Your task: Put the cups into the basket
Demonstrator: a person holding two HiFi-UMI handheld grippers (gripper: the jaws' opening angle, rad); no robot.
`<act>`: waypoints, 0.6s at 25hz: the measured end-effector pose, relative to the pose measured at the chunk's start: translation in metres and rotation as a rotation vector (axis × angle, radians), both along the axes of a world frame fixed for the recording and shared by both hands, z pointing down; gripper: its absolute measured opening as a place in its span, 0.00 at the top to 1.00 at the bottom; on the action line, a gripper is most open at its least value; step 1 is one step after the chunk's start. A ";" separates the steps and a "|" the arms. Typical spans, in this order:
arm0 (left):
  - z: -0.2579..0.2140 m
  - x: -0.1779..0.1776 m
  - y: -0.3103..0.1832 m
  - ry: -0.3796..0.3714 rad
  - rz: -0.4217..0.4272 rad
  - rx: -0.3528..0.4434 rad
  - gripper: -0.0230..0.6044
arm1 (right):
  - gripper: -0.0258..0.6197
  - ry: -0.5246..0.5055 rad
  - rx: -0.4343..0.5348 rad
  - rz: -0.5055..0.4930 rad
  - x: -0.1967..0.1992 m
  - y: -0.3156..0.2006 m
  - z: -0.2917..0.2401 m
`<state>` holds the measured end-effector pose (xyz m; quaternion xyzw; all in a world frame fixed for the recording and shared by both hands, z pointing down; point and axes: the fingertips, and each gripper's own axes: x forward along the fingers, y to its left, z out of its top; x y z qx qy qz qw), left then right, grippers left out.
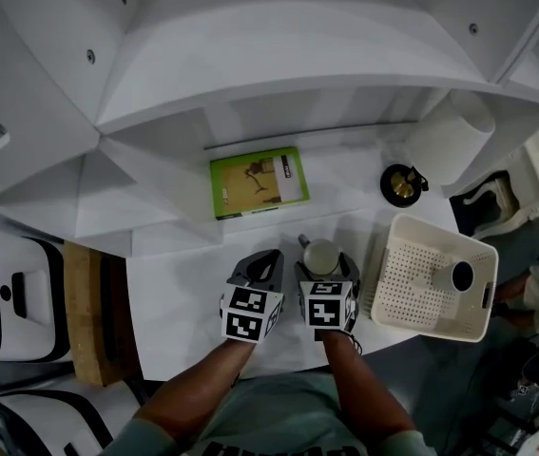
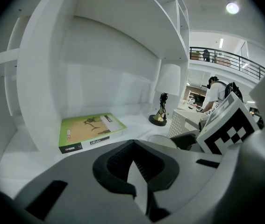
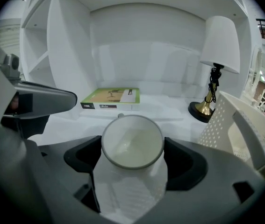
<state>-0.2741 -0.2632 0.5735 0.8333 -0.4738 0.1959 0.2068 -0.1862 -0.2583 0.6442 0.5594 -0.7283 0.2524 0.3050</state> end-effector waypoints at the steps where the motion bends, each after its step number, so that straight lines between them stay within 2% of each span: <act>1: 0.001 0.001 -0.001 0.000 0.003 0.000 0.95 | 0.35 0.002 -0.008 -0.002 0.000 0.000 0.002; 15: 0.000 0.009 0.001 -0.012 0.013 -0.002 0.95 | 0.35 0.012 -0.028 -0.078 -0.001 -0.003 0.015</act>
